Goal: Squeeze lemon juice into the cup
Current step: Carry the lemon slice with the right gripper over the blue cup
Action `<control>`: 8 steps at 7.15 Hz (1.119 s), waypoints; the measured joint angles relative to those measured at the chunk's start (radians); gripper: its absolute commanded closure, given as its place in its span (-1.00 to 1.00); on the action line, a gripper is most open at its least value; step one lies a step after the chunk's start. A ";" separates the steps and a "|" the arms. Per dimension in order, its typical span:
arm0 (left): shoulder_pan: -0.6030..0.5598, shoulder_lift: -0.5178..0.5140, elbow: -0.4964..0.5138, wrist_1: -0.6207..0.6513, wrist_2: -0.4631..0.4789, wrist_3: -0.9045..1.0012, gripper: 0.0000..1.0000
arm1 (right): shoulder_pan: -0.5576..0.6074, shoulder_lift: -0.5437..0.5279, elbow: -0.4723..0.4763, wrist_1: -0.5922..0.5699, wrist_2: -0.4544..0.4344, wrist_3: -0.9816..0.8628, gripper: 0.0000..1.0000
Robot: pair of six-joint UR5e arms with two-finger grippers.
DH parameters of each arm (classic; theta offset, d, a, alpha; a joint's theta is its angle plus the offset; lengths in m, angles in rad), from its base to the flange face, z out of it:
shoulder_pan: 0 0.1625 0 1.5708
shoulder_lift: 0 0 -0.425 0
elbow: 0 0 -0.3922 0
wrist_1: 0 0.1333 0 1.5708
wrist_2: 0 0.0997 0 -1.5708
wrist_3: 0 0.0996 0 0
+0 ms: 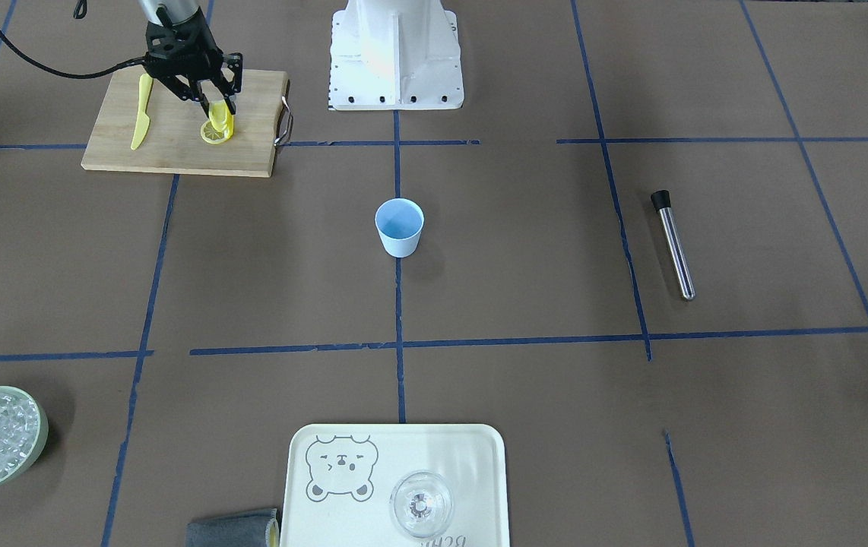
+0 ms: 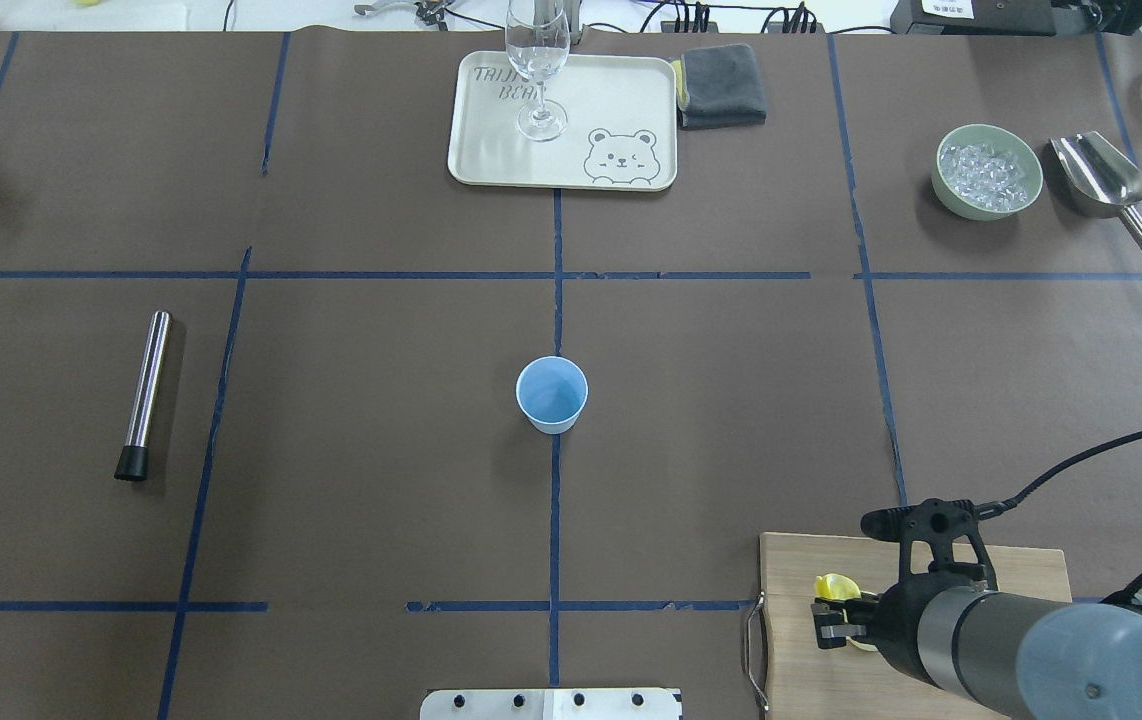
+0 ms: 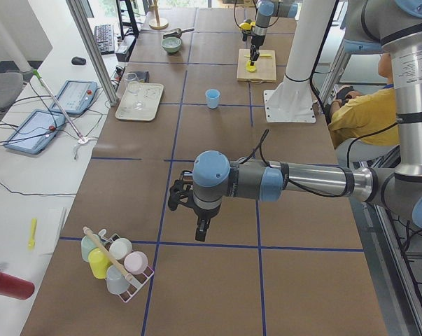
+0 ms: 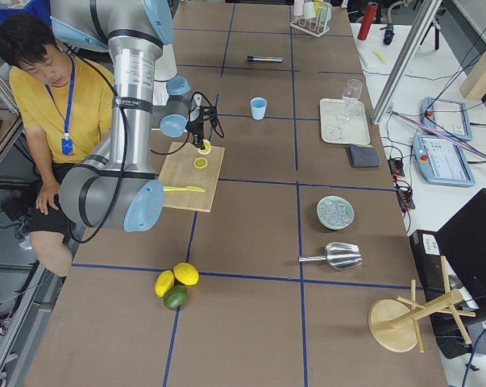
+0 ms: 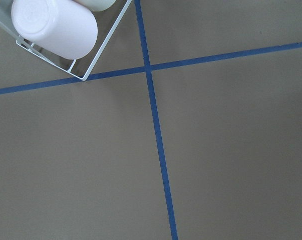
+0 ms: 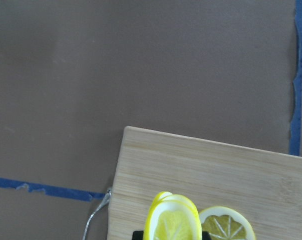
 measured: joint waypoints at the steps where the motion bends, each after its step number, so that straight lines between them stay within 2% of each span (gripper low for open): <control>1: 0.000 0.000 0.001 0.000 0.000 0.000 -1.00 | 0.010 0.107 -0.002 -0.112 0.002 0.000 0.77; 2: 0.000 0.000 0.002 0.000 0.000 0.000 -1.00 | 0.023 0.237 -0.006 -0.254 0.008 -0.001 0.77; 4: 0.000 0.000 0.005 0.000 0.000 0.000 -1.00 | 0.102 0.517 -0.039 -0.540 0.084 -0.001 0.77; 5: 0.000 0.000 0.008 0.000 0.000 0.000 -1.00 | 0.155 0.646 -0.091 -0.626 0.127 -0.003 0.77; 6: 0.000 0.000 0.010 0.000 0.000 0.000 -1.00 | 0.203 0.750 -0.161 -0.664 0.156 -0.008 0.77; 8: 0.000 0.000 0.012 0.000 0.000 0.000 -1.00 | 0.261 0.886 -0.296 -0.671 0.173 -0.016 0.76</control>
